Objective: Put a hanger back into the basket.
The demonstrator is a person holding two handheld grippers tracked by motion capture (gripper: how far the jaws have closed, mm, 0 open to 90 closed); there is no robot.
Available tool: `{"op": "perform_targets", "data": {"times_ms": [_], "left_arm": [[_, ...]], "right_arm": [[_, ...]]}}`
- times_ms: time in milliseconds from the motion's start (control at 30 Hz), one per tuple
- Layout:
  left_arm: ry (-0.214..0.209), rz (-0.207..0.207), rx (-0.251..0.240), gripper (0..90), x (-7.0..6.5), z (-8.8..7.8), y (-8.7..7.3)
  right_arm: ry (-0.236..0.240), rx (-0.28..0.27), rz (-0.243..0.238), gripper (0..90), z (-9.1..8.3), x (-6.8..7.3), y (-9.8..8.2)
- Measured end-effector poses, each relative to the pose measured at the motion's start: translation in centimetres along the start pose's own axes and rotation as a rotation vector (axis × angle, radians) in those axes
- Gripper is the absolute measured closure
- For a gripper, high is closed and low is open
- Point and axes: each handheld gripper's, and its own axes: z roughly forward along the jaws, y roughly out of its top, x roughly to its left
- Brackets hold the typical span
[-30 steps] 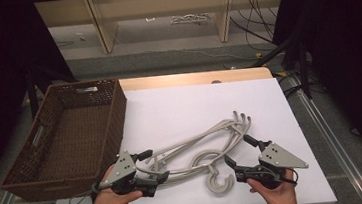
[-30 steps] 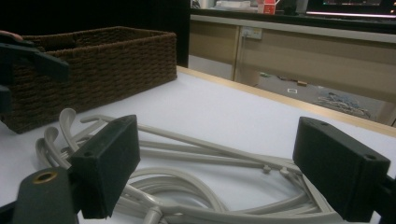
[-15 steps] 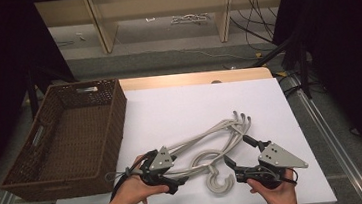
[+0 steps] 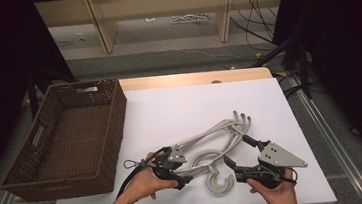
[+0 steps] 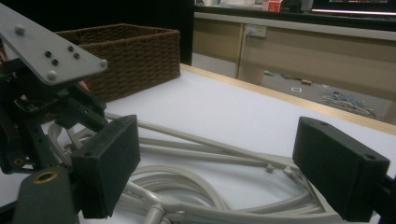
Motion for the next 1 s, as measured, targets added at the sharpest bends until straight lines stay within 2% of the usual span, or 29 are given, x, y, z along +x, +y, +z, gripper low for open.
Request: {"op": "perform_targets", "data": {"times_ms": [33, 67, 100, 200, 233, 333, 433, 467, 500, 600, 633, 667, 733, 800, 833, 867, 900, 933, 967, 1000], "left_arm": [[-0.005, 0.022, 0.022, 40.2, 0.2, 0.0, 0.1], [-0.005, 0.022, 0.022, 42.1, 0.2, 0.0, 0.1], [-0.005, 0.015, 0.028, 42.6, 0.2, 0.3, 0.3], [-0.012, 0.009, 0.041, 46.8, 0.3, 0.6, 0.5], [-0.023, -0.008, 0.044, 48.4, 0.4, 0.8, 0.7], [-0.028, -0.012, 0.048, 51.7, 0.5, 1.1, 0.9], [-0.057, -0.017, 0.069, 56.5, 0.6, 1.6, 1.2], [-0.066, -0.041, 0.070, 57.5, 0.4, 1.9, 1.2], [-0.074, -0.022, 0.087, 60.4, 0.5, 1.9, 1.3], [-0.067, -0.014, 0.090, 67.0, 0.5, 2.0, 1.3], [-0.093, -0.028, 0.072, 70.8, 0.4, 2.0, 1.4], [-0.093, -0.028, 0.072, 73.8, 0.4, 2.0, 1.4], [-0.108, 0.011, 0.090, 75.7, 0.5, 1.9, 1.4], [-0.114, -0.002, 0.072, 77.6, 0.5, 1.9, 1.3], [-0.120, 0.012, 0.070, 78.2, 0.6, 1.6, 1.3], [-0.125, 0.008, 0.069, 78.3, 0.6, 1.5, 1.3], [-0.129, 0.027, 0.064, 78.5, 0.7, 1.3, 1.3], [-0.132, 0.018, 0.059, 78.6, 0.7, 1.2, 1.3], [-0.139, 0.028, 0.060, 78.7, 0.9, 1.0, 1.4], [-0.146, 0.014, 0.048, 78.8, 0.9, 0.8, 1.4]], "right_arm": [[0.000, 0.006, -0.003, 16.0, 0.0, 0.0, 0.0], [0.000, 0.006, -0.003, 16.0, 0.0, 0.0, 0.0], [0.014, -0.003, 0.007, 16.0, 0.1, 0.0, -0.1], [0.001, 0.013, 0.001, 16.0, 0.0, 0.0, 0.0], [0.005, 0.000, 0.001, 16.1, 0.1, 0.0, -0.1], [0.013, -0.013, 0.012, 16.2, 0.3, 0.1, -0.1], [0.015, 0.003, 0.000, 16.4, 0.2, 0.0, -0.1], [0.019, 0.001, 0.000, 16.5, 0.2, 0.0, -0.1], [0.013, 0.010, -0.004, 16.5, 0.2, 0.0, -0.1], [0.015, -0.010, 0.008, 16.6, 0.3, 0.0, -0.1], [0.016, 0.001, 0.003, 16.9, 0.2, 0.0, -0.1], [0.012, 0.010, -0.005, 17.0, 0.1, -0.1, -0.1], [0.011, 0.007, 0.001, 17.0, 0.2, -0.1, -0.1], [0.004, 0.004, -0.002, 17.1, 0.2, -0.1, -0.1], [0.010, 0.006, -0.007, 17.6, 0.2, -0.1, -0.1], [0.010, 0.007, -0.007, 17.6, 0.2, -0.1, -0.1], [0.009, 0.006, -0.008, 17.6, 0.2, -0.1, -0.1], [0.009, 0.004, -0.004, 17.6, 0.1, -0.1, 0.0], [0.015, 0.000, 0.002, 17.7, 0.1, -0.1, 0.0], [0.005, 0.005, -0.010, 17.9, 0.0, -0.2, 0.0]]}}
